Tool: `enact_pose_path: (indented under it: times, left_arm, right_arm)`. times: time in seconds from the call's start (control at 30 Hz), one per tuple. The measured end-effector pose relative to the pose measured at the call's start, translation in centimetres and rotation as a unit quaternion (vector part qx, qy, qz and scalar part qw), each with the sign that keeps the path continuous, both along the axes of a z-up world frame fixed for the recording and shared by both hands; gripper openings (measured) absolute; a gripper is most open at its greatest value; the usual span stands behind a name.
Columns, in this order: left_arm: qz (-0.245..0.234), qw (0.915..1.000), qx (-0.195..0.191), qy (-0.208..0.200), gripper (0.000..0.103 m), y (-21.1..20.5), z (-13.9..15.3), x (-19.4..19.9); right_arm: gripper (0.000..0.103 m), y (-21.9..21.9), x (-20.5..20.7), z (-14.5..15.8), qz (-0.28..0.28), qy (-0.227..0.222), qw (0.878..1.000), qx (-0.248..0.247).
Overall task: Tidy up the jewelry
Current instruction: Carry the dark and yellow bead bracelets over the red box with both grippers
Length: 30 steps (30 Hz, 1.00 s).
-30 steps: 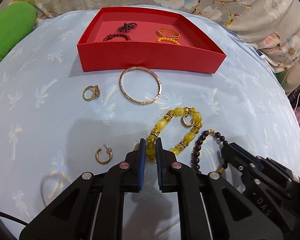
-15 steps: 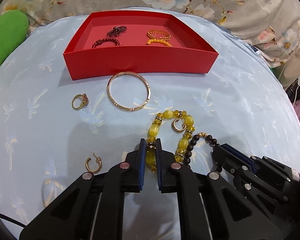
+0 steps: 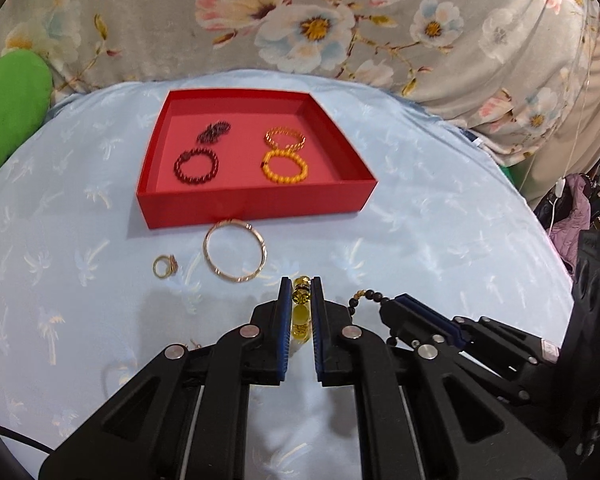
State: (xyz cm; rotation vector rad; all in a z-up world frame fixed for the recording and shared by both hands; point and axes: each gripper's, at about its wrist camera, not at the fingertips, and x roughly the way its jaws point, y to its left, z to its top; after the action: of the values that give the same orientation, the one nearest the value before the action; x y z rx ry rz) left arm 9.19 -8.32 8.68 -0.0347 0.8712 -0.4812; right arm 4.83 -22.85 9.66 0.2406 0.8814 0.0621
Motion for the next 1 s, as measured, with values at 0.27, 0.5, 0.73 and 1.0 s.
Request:
enact_pose_path:
  times: [0.27, 0.5, 0.73, 1.0]
  left_arm:
    - [-0.012, 0.9992, -0.018, -0.033, 0.009, 0.1, 4.4, 0.9]
    - [-0.012, 0.9985, -0.033, -0.043, 0.009, 0.3, 6.8, 3.6]
    - [-0.020, 0.9973, -0.046, -0.054, 0.009, -0.5, 9.0, 7.9]
    - [-0.024, 0.9974, -0.058, -0.035, 0.009, -2.1, 8.3, 14.2]
  right_arm:
    - [0.008, -0.5, 1.4, 3.2, -0.002, -0.032, 1.000, 0.002]
    - [0.008, -0.9, 4.5, 5.5, 0.010, -0.052, 0.999, -0.005]
    - [0.008, -1.3, 9.3, 7.1, 0.023, -0.064, 0.998, -0.006]
    - [0.008, -2.4, 14.6, 6.4, 0.017, -0.059, 0.998, -0.014]
